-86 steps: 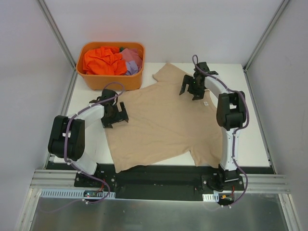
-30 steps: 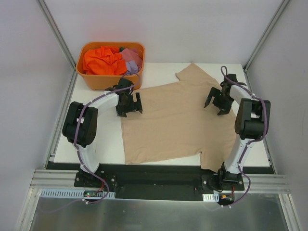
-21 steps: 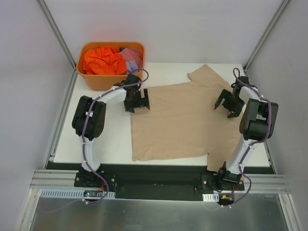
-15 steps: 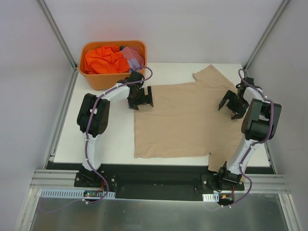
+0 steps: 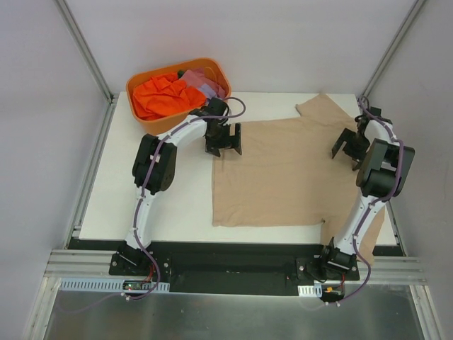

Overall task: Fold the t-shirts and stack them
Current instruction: Flatten out the tshirt

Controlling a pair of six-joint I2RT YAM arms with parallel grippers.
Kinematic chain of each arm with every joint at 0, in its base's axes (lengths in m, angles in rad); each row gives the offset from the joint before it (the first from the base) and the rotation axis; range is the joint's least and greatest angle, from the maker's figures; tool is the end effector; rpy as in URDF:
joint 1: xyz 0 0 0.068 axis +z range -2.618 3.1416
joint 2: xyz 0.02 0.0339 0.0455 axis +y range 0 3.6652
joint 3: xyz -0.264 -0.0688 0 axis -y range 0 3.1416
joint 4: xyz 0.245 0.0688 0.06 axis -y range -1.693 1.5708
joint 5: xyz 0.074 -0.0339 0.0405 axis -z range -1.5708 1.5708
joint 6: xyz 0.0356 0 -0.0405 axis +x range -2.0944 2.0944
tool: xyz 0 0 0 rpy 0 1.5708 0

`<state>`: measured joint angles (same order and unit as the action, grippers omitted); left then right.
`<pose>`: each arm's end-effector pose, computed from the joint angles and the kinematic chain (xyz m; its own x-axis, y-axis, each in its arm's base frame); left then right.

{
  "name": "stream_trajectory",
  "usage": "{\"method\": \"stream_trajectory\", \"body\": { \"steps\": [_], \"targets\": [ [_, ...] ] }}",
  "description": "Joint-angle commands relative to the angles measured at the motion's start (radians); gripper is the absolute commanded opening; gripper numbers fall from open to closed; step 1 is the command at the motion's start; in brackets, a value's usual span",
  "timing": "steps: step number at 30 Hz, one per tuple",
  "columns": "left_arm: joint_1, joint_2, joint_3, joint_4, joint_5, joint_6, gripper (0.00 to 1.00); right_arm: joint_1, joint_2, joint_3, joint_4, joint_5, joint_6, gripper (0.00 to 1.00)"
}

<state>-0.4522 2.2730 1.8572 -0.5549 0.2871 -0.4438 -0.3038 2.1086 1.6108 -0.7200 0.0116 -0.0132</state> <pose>0.4453 -0.2275 0.1817 -0.9121 -0.0147 -0.4097 0.1896 0.8708 -0.4535 0.4169 -0.1311 0.1731 -0.8993 0.2681 -0.3455 0.2911 0.9566 -0.0154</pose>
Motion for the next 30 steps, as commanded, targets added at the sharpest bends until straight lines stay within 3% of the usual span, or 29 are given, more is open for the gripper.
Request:
{"method": "stream_trajectory", "body": {
  "steps": [1, 15, 23, 30],
  "targets": [
    [0.058, 0.071, 0.115, 0.078, -0.014, 0.014, 0.99, -0.009, 0.053, 0.107, -0.064, 0.030, -0.034, 0.96],
    [0.102, -0.300, -0.187, 0.078, -0.353, 0.123, 0.99, -0.009, -0.128, 0.038, -0.036, -0.056, -0.080, 0.96],
    [0.351, -0.414, -0.334, 0.092, -0.335, 0.090, 0.99, -0.001, -0.271, -0.037, -0.045, -0.085, -0.105, 0.96],
    [0.380, -0.509, -0.472, 0.135, -0.329, 0.085, 0.99, 0.008, -0.338, -0.091, -0.027, -0.091, -0.088, 0.96]
  ]
}}
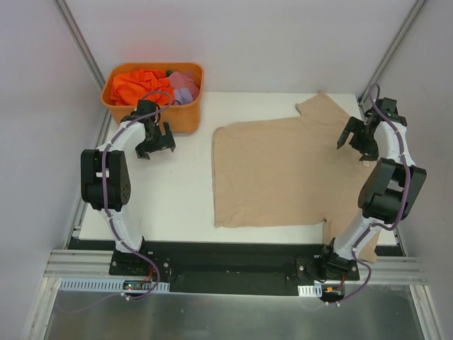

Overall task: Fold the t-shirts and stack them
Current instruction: Flatten out the tshirt

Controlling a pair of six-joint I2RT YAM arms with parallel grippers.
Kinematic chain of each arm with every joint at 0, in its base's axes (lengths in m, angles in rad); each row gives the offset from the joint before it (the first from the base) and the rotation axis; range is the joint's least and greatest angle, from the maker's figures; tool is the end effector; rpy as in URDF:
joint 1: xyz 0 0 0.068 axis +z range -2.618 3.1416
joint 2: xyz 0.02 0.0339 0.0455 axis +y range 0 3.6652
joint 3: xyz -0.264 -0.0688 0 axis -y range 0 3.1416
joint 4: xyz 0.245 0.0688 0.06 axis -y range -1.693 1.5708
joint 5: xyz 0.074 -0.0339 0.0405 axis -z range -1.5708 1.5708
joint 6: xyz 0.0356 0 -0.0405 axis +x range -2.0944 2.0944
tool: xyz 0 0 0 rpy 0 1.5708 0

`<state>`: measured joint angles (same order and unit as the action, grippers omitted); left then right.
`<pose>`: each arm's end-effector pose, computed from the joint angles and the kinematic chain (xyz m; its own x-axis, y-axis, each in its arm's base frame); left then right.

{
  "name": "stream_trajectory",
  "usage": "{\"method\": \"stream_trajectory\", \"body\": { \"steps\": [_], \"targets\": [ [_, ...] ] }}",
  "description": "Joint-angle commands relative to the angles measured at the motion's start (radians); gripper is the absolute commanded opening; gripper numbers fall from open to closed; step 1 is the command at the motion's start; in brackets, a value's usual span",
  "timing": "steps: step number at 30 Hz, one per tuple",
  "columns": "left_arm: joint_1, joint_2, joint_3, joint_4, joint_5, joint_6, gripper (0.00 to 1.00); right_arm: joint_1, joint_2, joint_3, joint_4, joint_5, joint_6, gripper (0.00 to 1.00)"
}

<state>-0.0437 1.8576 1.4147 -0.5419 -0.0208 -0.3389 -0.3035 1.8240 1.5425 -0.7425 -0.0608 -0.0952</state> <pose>0.4020 -0.0168 0.2246 -0.7957 -0.2979 -0.5273 -0.2464 0.9546 -0.1675 0.3777 -0.1160 0.2651 -0.8370 0.1627 -0.5225 0.1895 0.9819 0.0022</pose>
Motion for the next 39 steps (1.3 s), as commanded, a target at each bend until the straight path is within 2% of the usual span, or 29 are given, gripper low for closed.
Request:
{"method": "stream_trajectory", "body": {
  "steps": [1, 5, 8, 15, 17, 21, 26, 30, 33, 39],
  "targets": [
    [-0.028, -0.101, -0.039, 0.122, -0.016, -0.025, 0.99, 0.010, -0.055, -0.024, -0.005, -0.027, -0.005, 0.96],
    [-0.028, -0.149, -0.088, 0.122, 0.002, -0.058, 0.99, 0.033, -0.086, -0.041, -0.017, -0.028, -0.009, 0.96],
    [-0.030, -0.202, -0.143, 0.123, 0.071, -0.092, 0.99, 0.072, -0.127, -0.093, 0.000, -0.022, -0.017, 0.96],
    [-0.042, -0.348, -0.313, 0.134, 0.134, -0.149, 0.99, 0.233, -0.189, -0.165, 0.026, -0.037, -0.025, 0.96],
    [-0.088, -0.397, -0.344, 0.149, 0.150, -0.161, 0.99, 0.285, -0.218, -0.223, 0.089, -0.057, 0.001, 0.96],
    [-0.276, -0.428, -0.341, 0.177, 0.174, -0.170, 0.99, 0.342, -0.249, -0.323, 0.153, -0.083, 0.064, 0.96],
    [-0.455, -0.289, -0.211, 0.227, 0.226, -0.190, 0.99, 0.334, -0.235, -0.366, 0.144, 0.019, 0.061, 0.96],
    [-0.534, -0.096, -0.056, 0.227, 0.252, -0.190, 0.99, 0.307, -0.229, -0.377, 0.135, 0.055, 0.063, 0.96],
    [-0.551, 0.029, 0.036, 0.226, 0.257, -0.174, 0.99, 0.276, -0.221, -0.389, 0.132, 0.091, 0.072, 0.96],
    [-0.550, 0.210, 0.203, 0.139, 0.125, -0.103, 0.99, 0.270, -0.128, -0.354, 0.137, 0.092, 0.061, 0.96]
  ]
}}
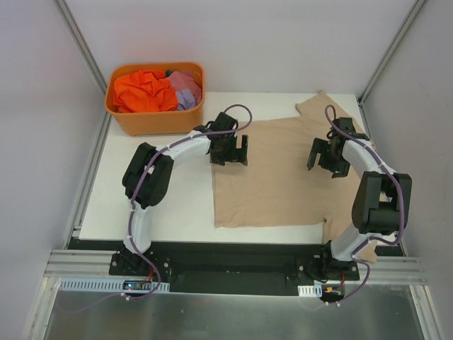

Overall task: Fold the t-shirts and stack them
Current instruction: Flatten out the tshirt

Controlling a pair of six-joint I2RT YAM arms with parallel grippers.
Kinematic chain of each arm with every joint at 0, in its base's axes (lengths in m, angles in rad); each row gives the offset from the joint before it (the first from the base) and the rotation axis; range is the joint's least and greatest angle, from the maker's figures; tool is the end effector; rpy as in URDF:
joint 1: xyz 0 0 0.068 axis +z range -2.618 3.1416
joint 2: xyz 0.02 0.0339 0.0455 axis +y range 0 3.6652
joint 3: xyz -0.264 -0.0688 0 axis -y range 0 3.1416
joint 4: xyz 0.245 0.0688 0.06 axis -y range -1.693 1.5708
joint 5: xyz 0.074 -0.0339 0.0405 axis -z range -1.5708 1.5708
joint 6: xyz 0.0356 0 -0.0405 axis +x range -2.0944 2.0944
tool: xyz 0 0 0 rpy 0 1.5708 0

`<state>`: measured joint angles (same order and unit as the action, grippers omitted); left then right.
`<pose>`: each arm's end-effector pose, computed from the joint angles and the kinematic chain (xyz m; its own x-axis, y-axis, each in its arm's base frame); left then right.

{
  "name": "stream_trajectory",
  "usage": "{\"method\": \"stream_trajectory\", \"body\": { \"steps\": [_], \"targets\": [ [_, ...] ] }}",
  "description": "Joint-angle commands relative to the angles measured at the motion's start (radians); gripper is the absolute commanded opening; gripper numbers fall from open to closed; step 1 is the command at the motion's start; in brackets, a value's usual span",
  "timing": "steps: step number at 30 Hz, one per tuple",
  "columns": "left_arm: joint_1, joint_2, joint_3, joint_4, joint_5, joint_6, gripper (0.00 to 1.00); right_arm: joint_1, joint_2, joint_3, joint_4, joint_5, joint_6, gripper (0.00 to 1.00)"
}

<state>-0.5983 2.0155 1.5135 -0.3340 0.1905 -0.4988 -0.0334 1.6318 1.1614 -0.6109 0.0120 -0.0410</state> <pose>0.3683 -0.2592 0.2057 -0.8531 0.0131 -0.5215 0.2845 0.8496 -0.4441 0.3330 -0.0116 0.2227 -0.8829 -0.0115 -0.4693 0.0028 0.9996 -0.0299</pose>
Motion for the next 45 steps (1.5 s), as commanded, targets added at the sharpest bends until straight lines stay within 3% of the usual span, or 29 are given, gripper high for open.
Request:
{"method": "stream_trajectory", "body": {
  "steps": [1, 4, 14, 24, 31, 35, 41, 45],
  "targets": [
    [0.005, 0.067, 0.119, -0.072, -0.107, 0.068, 0.99, 0.001, 0.083, 0.037, 0.003, 0.016, 0.010, 0.96],
    [0.012, 0.127, 0.174, -0.095, -0.212, 0.069, 0.99, 0.004, 0.141, 0.069, 0.005, -0.001, 0.020, 0.96],
    [0.130, 0.219, 0.272, -0.160, -0.246, 0.100, 0.99, 0.067, 0.267, 0.179, -0.021, -0.076, 0.039, 0.96],
    [0.152, 0.235, 0.364, -0.183, -0.160, 0.144, 0.99, 0.092, 0.289, 0.254, -0.055, -0.018, 0.075, 0.96],
    [0.106, 0.094, 0.289, -0.184, -0.134, 0.154, 0.99, 0.083, 0.071, 0.181, -0.076, 0.118, 0.099, 0.96],
    [0.078, -0.047, 0.139, -0.183, -0.180, 0.108, 0.99, 0.038, -0.122, -0.004, -0.073, 0.126, 0.168, 0.96],
    [0.026, -0.282, -0.155, -0.183, -0.172, 0.000, 0.99, -0.123, -0.502, -0.359, -0.053, 0.092, 0.292, 0.96],
    [-0.047, -0.440, -0.370, -0.180, -0.175, -0.066, 0.99, -0.224, -0.634, -0.492, -0.043, 0.040, 0.300, 0.96]
  ]
}}
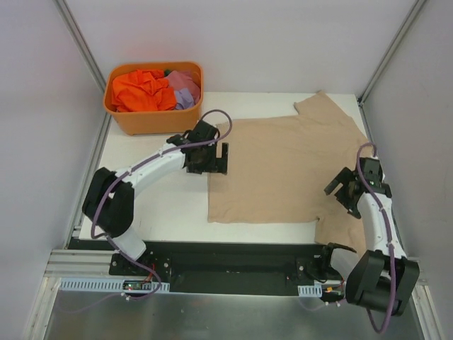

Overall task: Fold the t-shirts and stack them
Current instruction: Flatten out the tshirt

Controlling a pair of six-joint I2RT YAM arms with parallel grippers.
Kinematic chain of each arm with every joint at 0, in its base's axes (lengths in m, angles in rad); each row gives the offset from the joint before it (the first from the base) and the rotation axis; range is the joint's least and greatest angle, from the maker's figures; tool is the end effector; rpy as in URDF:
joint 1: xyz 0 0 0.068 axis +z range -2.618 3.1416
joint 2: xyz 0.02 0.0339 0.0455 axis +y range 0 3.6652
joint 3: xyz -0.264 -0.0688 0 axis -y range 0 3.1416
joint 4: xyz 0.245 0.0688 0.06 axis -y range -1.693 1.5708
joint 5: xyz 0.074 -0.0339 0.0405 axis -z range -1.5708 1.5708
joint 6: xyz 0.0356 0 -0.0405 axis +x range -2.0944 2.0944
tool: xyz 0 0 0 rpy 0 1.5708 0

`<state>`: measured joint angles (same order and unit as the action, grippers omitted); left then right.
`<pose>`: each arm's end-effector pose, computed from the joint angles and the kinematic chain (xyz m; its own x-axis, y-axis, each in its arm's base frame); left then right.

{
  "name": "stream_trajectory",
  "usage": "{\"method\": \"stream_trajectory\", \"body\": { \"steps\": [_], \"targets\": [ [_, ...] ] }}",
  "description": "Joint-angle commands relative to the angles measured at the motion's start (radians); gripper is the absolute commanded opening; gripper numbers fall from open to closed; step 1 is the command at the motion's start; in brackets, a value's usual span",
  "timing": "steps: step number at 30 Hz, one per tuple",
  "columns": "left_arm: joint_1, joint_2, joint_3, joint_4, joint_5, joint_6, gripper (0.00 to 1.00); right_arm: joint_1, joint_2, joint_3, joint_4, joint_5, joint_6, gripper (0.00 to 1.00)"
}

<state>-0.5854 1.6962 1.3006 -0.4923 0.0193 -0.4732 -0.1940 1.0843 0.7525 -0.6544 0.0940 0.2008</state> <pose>0.3092 -0.2058 0.2514 -0.8319 0.0048 -0.5549 0.2061 0.9311 -0.3009 0.2036 -0.0434 0.2325 -0.7534 0.3504 -0.5564 0.4011 0.9154 0.0334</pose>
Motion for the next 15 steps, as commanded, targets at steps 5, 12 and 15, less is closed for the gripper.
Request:
{"method": "stream_trajectory", "body": {
  "steps": [5, 12, 15],
  "targets": [
    [-0.119, -0.343, -0.426, -0.022, 0.030, -0.215, 0.99, -0.154, -0.150, -0.172, -0.010, -0.077, 0.069, 0.96],
    [-0.157, -0.518, -0.633, 0.044, 0.068, -0.318, 0.76, -0.324, -0.254, -0.251, -0.007, -0.169, 0.112, 0.96],
    [-0.159, -0.512, -0.669, 0.118, 0.131, -0.326, 0.61, -0.401, -0.300, -0.277, -0.025, -0.194, 0.104, 0.96]
  ]
}}
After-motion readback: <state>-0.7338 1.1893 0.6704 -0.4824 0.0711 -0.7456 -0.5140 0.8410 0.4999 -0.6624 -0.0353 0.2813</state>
